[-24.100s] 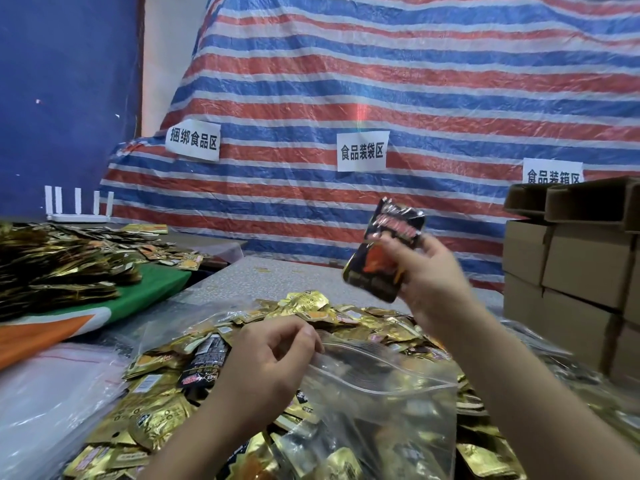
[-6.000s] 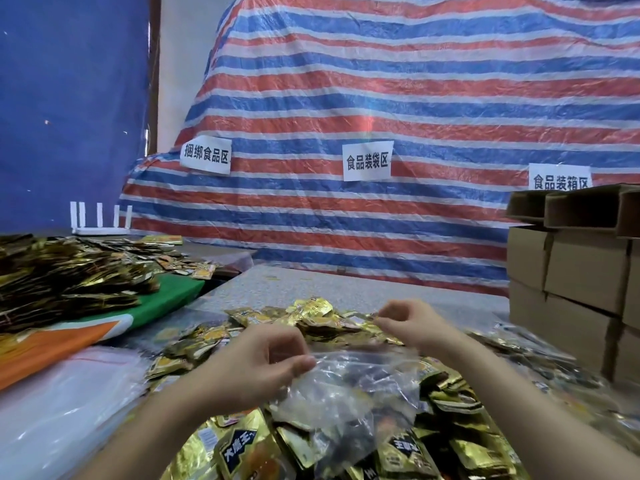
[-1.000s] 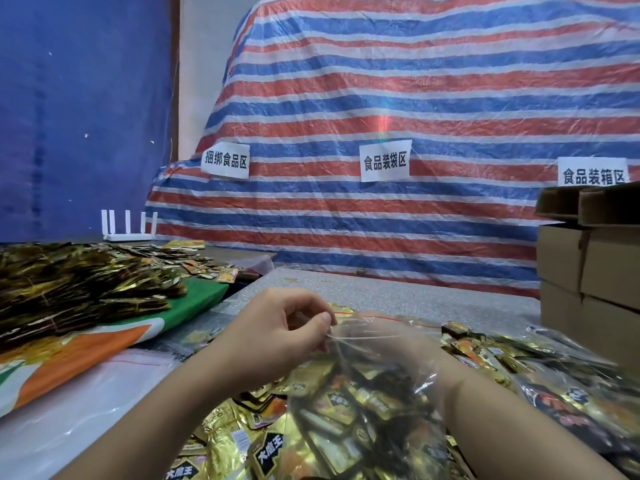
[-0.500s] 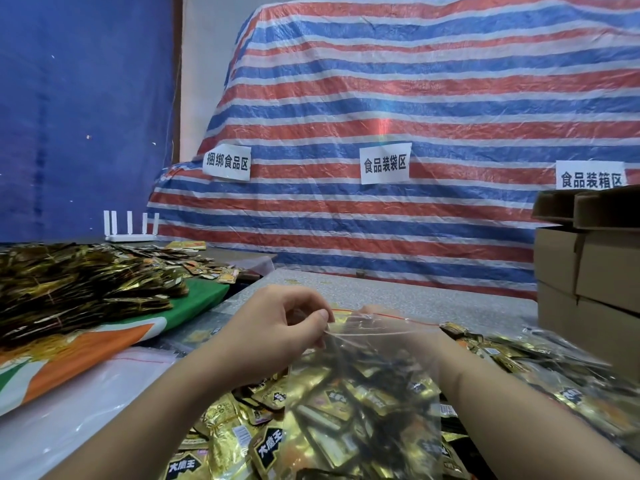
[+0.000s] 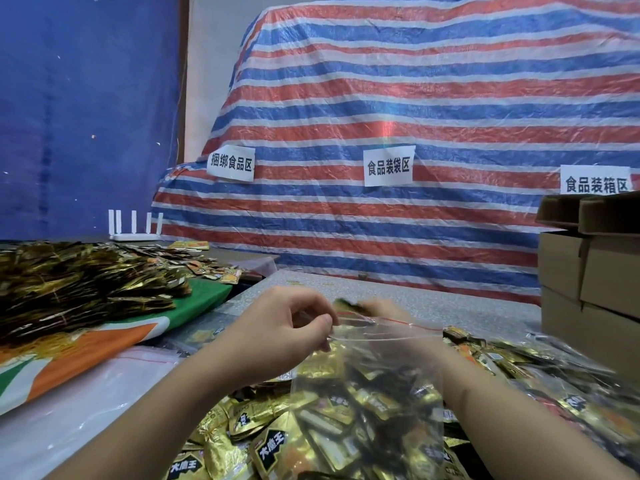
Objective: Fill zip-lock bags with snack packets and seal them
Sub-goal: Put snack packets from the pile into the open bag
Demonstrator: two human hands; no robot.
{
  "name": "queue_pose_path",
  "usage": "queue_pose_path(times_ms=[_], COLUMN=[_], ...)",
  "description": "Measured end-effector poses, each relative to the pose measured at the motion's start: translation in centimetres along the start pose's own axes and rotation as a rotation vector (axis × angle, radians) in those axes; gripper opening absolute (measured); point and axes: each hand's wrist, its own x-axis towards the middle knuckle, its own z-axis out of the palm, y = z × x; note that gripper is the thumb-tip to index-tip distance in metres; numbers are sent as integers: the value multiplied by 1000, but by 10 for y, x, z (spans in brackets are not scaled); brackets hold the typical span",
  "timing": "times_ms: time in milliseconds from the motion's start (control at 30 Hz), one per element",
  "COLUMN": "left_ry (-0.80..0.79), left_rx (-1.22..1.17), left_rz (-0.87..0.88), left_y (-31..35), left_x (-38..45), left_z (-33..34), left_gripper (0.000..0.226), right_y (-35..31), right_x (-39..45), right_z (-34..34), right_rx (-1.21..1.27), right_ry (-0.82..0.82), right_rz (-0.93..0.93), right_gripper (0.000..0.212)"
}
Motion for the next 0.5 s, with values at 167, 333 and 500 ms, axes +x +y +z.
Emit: queue_pose_path(times_ms=[167, 333, 500], left_ry=[-18, -37, -53], left_rx=[-4, 17, 33], left_rz=[-25, -49, -33], left_y=[-1, 2, 11], left_x=[0, 0, -3], left_z=[-1, -2, -1], left_gripper=[16, 14, 16], right_y=[-25, -65, -96], right_x=[-11, -55, -95], right_z=[-53, -96, -112], right_rx=[517, 1071, 1281], right_ry=[354, 340, 97], right_rz=[24, -85, -136], right_gripper=[23, 26, 35])
